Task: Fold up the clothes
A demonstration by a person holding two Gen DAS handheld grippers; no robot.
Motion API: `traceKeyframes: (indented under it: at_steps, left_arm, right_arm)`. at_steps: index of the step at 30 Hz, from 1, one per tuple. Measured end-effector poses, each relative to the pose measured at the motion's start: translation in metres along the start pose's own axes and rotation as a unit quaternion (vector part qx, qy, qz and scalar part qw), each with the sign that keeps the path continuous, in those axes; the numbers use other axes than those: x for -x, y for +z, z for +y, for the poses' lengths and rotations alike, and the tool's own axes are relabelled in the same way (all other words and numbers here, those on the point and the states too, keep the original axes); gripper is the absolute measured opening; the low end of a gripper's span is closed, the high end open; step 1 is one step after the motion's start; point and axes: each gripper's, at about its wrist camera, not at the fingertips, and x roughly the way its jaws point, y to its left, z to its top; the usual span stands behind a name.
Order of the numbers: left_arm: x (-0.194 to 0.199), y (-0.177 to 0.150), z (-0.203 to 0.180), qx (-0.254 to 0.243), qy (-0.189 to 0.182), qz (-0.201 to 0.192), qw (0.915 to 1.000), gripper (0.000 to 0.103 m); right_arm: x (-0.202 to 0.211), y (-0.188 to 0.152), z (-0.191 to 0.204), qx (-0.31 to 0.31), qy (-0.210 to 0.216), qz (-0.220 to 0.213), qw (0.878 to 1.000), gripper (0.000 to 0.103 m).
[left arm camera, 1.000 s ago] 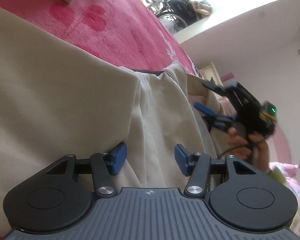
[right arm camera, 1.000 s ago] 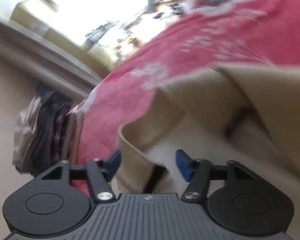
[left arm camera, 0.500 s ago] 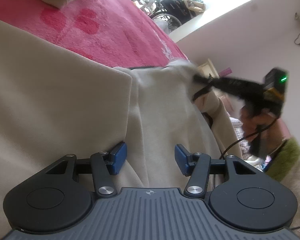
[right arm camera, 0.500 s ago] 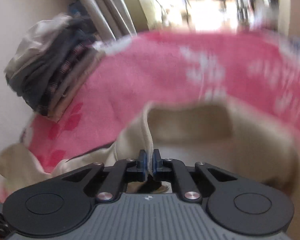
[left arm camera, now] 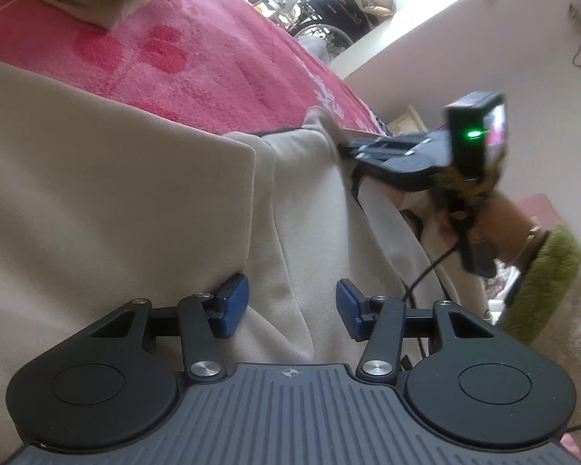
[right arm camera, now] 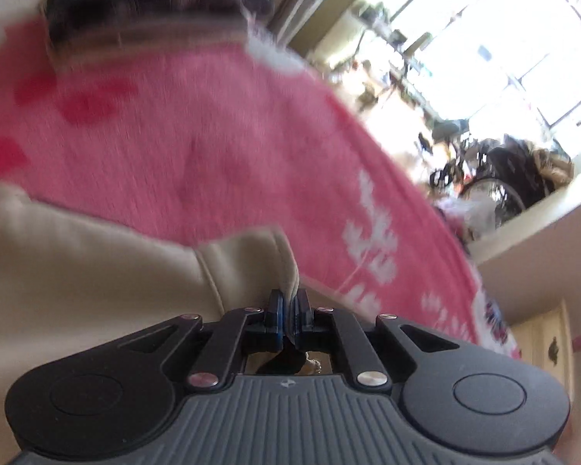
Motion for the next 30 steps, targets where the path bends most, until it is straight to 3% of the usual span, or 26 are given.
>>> traceKeyframes:
  at_steps: [4, 5, 6, 7, 9, 12, 13, 15, 17, 18, 19, 22, 23, 26, 30]
  left_arm:
    - [0.0, -0.001, -0.004, -0.017, 0.008, -0.003, 0.9998, 0.051]
    - [0.001, -0.002, -0.005, -0.02, 0.01, -0.003, 0.9997, 0.051]
    - [0.001, -0.002, -0.006, -0.024, 0.012, -0.004, 0.9996, 0.051]
    - [0.001, -0.002, -0.006, -0.025, 0.014, -0.004, 0.9996, 0.051]
    - [0.003, -0.002, -0.007, -0.023, 0.015, -0.005, 0.9996, 0.051]
    - [0.003, -0.002, -0.006, -0.014, 0.016, -0.005, 0.9998, 0.051]
    - [0.003, -0.002, -0.005, -0.011, 0.017, -0.005, 0.9998, 0.051]
    - [0.003, -0.001, -0.006, -0.009, 0.018, -0.006, 0.9998, 0.051]
    - [0.003, -0.001, -0.005, -0.006, 0.018, -0.006, 0.9998, 0.051]
    - [0.003, 0.0, -0.004, -0.004, 0.018, -0.006, 0.9998, 0.05]
    - [0.003, 0.0, -0.004, -0.002, 0.016, -0.007, 0.9998, 0.05]
    - [0.004, 0.003, 0.0, 0.001, 0.013, -0.013, 0.9998, 0.05]
    - [0.005, 0.004, 0.001, 0.003, 0.012, -0.016, 0.9998, 0.05]
    - [0.009, 0.006, 0.003, 0.007, 0.013, -0.029, 0.9995, 0.051]
    - [0.018, 0.013, 0.009, 0.026, 0.031, -0.054, 0.9977, 0.05]
  right_arm:
    - [-0.017, -0.009, -0.008, -0.067, 0.002, 0.005, 0.998, 0.011]
    - [-0.014, -0.011, -0.017, -0.101, 0.003, -0.003, 0.995, 0.017]
    - [-0.01, -0.012, -0.027, -0.136, 0.005, -0.011, 0.991, 0.032]
    - [-0.007, -0.013, -0.037, -0.172, 0.006, -0.019, 0.985, 0.042]
    - [0.005, -0.02, -0.059, -0.247, 0.004, -0.041, 0.968, 0.042]
    - [0.032, -0.035, -0.088, -0.35, 0.011, -0.088, 0.933, 0.041]
    - [0.039, -0.037, -0.092, -0.364, 0.025, -0.101, 0.925, 0.039]
    - [0.042, -0.035, -0.092, -0.367, 0.106, -0.106, 0.918, 0.039]
    - [0.03, -0.027, -0.082, -0.35, 0.197, -0.08, 0.912, 0.038]
    - [0.018, -0.023, -0.073, -0.34, 0.202, -0.058, 0.917, 0.038]
    - [0.005, -0.018, -0.064, -0.329, 0.201, -0.034, 0.922, 0.038]
    - [-0.039, -0.02, -0.048, -0.362, 0.182, 0.006, 0.914, 0.038]
    - [-0.039, -0.02, -0.048, -0.368, 0.174, -0.005, 0.913, 0.038]
    - [-0.014, -0.028, -0.061, -0.413, 0.139, -0.015, 0.9, 0.038]
    - [0.048, -0.059, -0.09, -0.479, 0.107, -0.032, 0.871, 0.038]
